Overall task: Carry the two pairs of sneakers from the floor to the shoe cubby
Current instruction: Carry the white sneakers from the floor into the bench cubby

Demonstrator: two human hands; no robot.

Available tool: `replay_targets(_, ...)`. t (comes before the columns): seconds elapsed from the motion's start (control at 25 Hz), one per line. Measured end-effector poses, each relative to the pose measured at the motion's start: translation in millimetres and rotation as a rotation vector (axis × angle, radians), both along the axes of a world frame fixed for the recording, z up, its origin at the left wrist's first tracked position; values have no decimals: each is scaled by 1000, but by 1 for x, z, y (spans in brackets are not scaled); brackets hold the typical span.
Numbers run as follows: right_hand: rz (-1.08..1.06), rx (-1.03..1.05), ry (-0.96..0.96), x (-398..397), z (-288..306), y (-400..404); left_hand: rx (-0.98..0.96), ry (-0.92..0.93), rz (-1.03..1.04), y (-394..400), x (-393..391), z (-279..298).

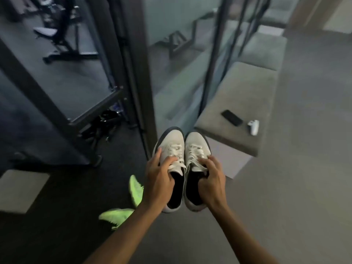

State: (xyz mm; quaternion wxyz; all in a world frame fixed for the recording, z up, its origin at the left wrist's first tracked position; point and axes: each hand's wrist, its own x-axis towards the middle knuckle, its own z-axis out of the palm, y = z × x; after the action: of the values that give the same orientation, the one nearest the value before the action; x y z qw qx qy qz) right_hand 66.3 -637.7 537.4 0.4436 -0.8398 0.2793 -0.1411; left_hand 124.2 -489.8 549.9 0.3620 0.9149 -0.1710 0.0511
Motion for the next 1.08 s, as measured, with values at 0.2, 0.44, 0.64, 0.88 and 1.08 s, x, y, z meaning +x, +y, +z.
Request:
replay_targets(0.2,-183,-90,-35,-68,41,-171,88,-112,-234,-191,-39,46)
replay_targets(0.44,-365,-156,-72,-111,71,-314,72,-199,-375,-347,-63,76)
replay_targets(0.64,-442,-150,-51,-95,74,-413,55,-224,-404,-455,-40,85)
replay_targets(0.88,-467,-253,-21,-26,91,-546,36,-240,-408,-598,27,85)
replay_targets(1.08,-567,-228,-50,6,89,-670,-6,-213,-523,-736,70,81)
